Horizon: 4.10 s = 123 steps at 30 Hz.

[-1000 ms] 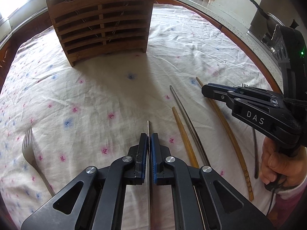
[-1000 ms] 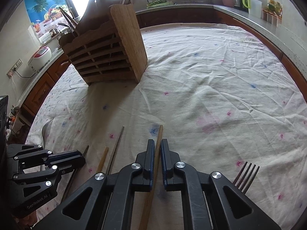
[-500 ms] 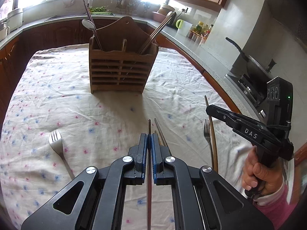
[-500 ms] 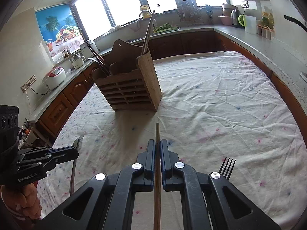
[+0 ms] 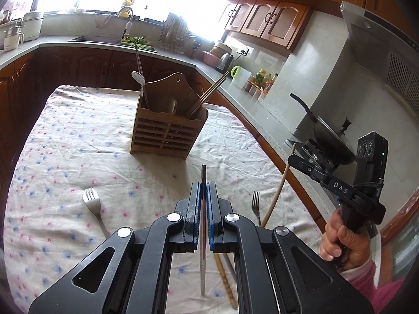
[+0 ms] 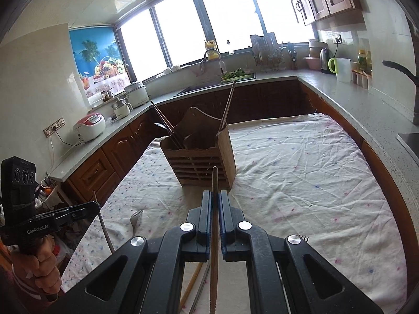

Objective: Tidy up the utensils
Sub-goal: 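Lift both held chopsticks upright and carry them over the wooden holder, then lower both chopsticks into the holder and open both tools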

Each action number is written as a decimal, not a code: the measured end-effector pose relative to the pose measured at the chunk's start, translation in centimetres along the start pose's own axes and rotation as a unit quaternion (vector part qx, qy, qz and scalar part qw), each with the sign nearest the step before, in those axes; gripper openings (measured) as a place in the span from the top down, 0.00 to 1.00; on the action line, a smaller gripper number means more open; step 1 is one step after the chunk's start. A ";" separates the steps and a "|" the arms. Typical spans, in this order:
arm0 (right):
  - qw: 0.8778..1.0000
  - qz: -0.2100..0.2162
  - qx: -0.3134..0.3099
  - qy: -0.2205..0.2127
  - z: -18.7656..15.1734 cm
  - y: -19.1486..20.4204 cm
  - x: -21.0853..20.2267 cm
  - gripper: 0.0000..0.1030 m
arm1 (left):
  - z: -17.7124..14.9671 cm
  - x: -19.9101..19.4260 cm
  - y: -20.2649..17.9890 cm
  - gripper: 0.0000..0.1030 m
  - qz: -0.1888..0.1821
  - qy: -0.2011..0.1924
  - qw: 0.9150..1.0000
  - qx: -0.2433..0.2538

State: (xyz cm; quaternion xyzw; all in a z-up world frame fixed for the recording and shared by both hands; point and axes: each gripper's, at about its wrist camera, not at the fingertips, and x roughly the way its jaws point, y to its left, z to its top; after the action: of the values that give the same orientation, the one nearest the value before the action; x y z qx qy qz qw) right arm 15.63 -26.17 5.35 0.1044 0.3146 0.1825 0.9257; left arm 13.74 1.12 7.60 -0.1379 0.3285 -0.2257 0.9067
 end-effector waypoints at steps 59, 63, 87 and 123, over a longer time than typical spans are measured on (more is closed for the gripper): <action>0.983 -0.012 0.068 -0.168 15.7 -2.0 9.4 0.95 | 17.6 5.9 8.0 0.97 0.085 -0.211 0.973 -0.033; 0.985 -0.017 0.069 -0.156 14.8 -2.1 10.9 0.95 | 16.5 7.7 9.0 0.97 0.089 -0.196 0.976 -0.046; 0.990 -0.022 0.099 -0.102 10.9 -2.9 14.8 0.95 | 13.4 10.7 9.3 0.96 0.083 -0.155 0.983 -0.059; 0.992 -0.009 0.116 -0.055 10.5 -3.1 15.3 0.70 | 13.3 11.3 10.0 0.60 0.108 -0.117 0.984 -0.074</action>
State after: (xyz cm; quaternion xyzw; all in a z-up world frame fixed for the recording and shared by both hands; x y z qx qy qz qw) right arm 34.23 -23.68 4.30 0.2184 0.2828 0.1306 0.9248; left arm 33.40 5.44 7.44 -0.1937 0.2490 -0.0839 0.9452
